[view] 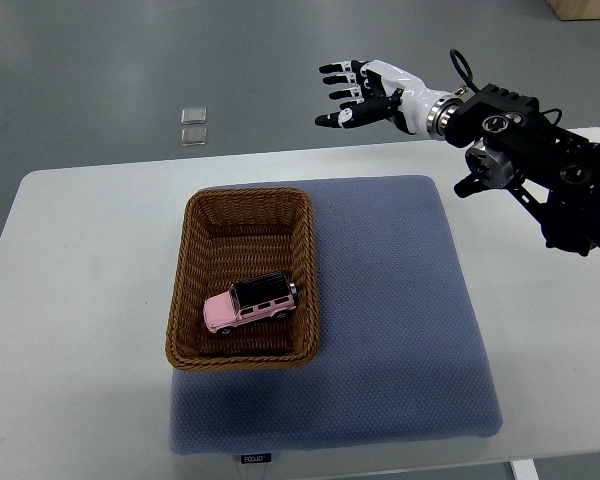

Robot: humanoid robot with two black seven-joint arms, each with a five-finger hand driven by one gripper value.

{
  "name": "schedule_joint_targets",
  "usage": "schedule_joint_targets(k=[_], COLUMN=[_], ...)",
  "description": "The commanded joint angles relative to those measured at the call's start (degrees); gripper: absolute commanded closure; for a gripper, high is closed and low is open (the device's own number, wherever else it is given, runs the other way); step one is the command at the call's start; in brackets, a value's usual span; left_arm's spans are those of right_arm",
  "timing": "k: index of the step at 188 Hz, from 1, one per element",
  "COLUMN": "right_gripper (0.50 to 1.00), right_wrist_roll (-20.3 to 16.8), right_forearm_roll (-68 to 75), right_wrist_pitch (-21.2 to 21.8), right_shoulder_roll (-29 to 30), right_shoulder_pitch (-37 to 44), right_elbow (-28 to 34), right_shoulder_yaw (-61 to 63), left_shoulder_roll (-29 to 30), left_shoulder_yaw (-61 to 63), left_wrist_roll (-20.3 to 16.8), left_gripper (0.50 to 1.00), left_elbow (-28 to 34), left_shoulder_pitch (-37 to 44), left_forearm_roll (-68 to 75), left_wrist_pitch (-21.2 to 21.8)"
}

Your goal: Place pink car in brown basket

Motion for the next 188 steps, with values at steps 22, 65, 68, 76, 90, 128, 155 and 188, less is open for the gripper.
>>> schedule_joint_targets(k=[22, 65, 68, 76, 90, 128, 155, 188], right_gripper=[0.621, 0.599, 0.599, 0.599, 0.597, 0.597, 0.595, 0.597], right_wrist_roll=[2.42, 2.60, 2.60, 2.86, 5.67, 11.92, 12.00, 12.18], right_forearm_roll=[5.53, 26.53, 26.98, 28.03, 28.38, 28.56, 28.56, 28.56], right_wrist_pitch=[-1.22, -6.58, -6.75, -7.02, -7.10, -7.11, -7.19, -7.19], right_shoulder_roll=[-0.01, 0.34, 0.34, 0.34, 0.52, 2.72, 2.98, 3.07], right_shoulder_pitch=[-5.21, -7.76, -7.85, -8.28, -8.72, -9.78, -10.39, -10.83], right_elbow=[-0.92, -3.99, -4.17, -5.22, -8.47, -14.63, -14.54, -14.63], right_shoulder_yaw=[9.37, 12.62, 12.62, 12.62, 12.62, 12.62, 12.62, 12.71], left_shoulder_roll=[0.00, 0.00, 0.00, 0.00, 0.00, 0.00, 0.00, 0.00], left_shoulder_yaw=[-0.07, 0.02, 0.02, 0.02, 0.02, 0.02, 0.02, 0.02], left_wrist_roll=[0.01, 0.01, 0.01, 0.01, 0.01, 0.01, 0.01, 0.01], left_gripper=[0.500, 0.500, 0.500, 0.500, 0.500, 0.500, 0.500, 0.500], left_elbow=[0.00, 0.00, 0.00, 0.00, -0.08, 0.00, 0.00, -0.08], left_shoulder_pitch=[0.01, 0.01, 0.01, 0.01, 0.01, 0.01, 0.01, 0.01], left_forearm_roll=[0.00, 0.00, 0.00, 0.00, 0.00, 0.00, 0.00, 0.00], left_wrist_pitch=[0.00, 0.00, 0.00, 0.00, 0.00, 0.00, 0.00, 0.00])
